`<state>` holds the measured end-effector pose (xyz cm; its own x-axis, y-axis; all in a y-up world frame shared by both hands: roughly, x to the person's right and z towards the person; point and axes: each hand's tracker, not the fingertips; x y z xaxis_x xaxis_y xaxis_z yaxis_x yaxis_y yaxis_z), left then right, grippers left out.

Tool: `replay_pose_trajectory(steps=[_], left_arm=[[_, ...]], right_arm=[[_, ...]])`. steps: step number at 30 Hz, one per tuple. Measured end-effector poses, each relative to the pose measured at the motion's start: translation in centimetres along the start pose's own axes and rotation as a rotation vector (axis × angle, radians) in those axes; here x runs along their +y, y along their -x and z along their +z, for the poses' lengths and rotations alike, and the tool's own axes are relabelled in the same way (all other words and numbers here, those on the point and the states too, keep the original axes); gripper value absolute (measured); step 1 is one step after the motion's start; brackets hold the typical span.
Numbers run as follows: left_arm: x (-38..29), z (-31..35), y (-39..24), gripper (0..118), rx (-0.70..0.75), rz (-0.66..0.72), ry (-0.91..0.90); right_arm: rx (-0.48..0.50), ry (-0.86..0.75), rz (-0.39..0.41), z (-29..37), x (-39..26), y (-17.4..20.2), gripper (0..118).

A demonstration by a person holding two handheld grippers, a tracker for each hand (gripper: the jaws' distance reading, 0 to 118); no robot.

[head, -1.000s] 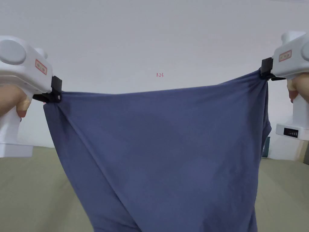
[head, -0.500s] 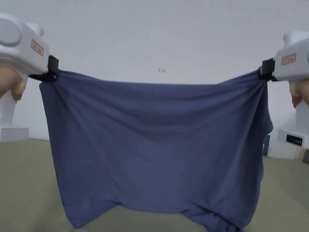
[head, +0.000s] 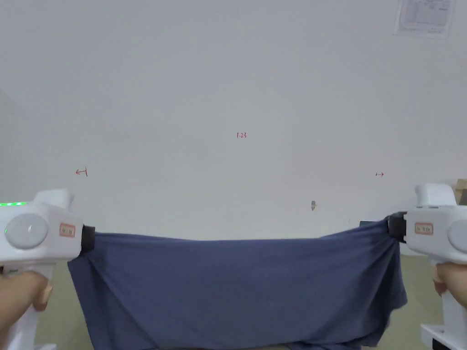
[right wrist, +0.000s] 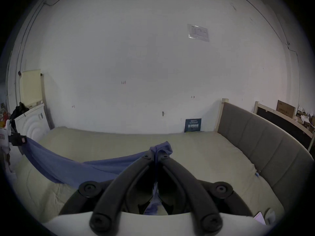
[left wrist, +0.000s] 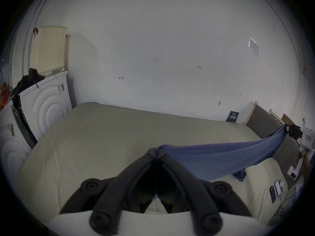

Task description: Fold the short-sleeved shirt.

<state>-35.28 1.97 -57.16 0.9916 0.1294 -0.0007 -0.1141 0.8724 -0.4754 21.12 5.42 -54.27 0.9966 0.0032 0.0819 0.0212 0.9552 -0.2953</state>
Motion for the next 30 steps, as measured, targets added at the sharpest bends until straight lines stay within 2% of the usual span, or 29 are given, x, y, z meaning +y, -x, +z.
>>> replay_pose_trajectory(steps=[6,13,17,22,25,30], left_arm=[[-4.4,4.3,0.6,0,-0.019,-0.036,-0.004],[-12.6,7.5,2.0,0,-0.021,-0.002,0.059],[-17.1,7.8,3.7,0,-0.017,0.036,0.124],[-21.6,8.5,4.5,0,-0.035,0.003,0.173],[-23.7,8.9,4.5,0,-0.040,-0.022,0.207],[-26.9,8.9,4.3,0,-0.047,-0.035,0.255]], right_arm=[[0.019,0.035,0.021,5.1,-4.4,-0.7,2],[0.013,0.118,-0.007,9.0,-11.7,-1.4,2],[0.032,0.175,-0.014,10.6,-16.0,-1.8,2],[0.038,0.256,0.011,12.2,-21.5,-2.2,3],[0.030,0.319,-0.048,12.9,-24.4,-3.0,3],[0.026,0.369,-0.043,13.8,-28.1,-3.4,3]])
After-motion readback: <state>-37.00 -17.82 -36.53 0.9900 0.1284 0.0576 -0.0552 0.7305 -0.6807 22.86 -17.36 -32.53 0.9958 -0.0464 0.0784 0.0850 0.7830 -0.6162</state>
